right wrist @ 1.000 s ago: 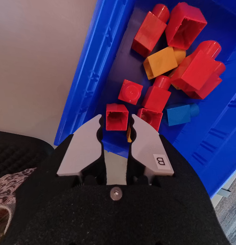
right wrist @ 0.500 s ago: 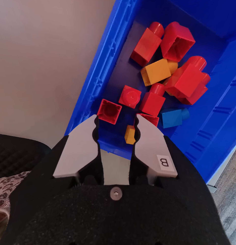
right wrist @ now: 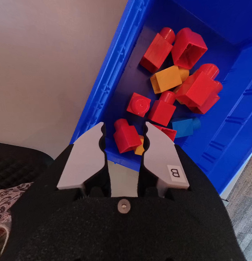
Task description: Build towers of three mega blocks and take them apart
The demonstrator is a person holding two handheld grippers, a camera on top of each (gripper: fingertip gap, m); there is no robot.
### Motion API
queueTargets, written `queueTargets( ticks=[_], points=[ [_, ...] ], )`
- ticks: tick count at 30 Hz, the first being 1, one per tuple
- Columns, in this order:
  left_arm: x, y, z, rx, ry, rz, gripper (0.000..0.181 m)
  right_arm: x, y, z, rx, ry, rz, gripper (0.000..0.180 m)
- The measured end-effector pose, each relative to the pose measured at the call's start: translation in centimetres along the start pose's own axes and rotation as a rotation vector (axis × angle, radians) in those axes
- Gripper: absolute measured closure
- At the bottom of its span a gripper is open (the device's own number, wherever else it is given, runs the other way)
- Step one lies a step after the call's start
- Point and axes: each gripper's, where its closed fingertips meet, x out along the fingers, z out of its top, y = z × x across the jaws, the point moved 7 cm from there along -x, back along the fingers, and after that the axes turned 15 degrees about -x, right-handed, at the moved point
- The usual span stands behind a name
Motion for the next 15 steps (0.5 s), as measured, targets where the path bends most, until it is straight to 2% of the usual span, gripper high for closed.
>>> queueTargets(
  ticks=[1, 7, 15],
  points=[
    [0.1, -0.1, 0.0, 0.008, 0.001, 0.005, 0.15, 0.0, 0.0, 0.0, -0.003, -0.001, -0.001, 0.129],
    [0.3, 0.0, 0.2, -0.001, 0.014, 0.022, 0.151, 0.0, 0.2, 0.2, -0.02, 0.007, -0.01, 0.13],
    [-2.9, 2.1, 2.3, -0.199, -0.116, -0.084, 0.151, -0.4, 0.2, 0.3, -0.021, -0.005, -0.026, 0.131]
  ],
)
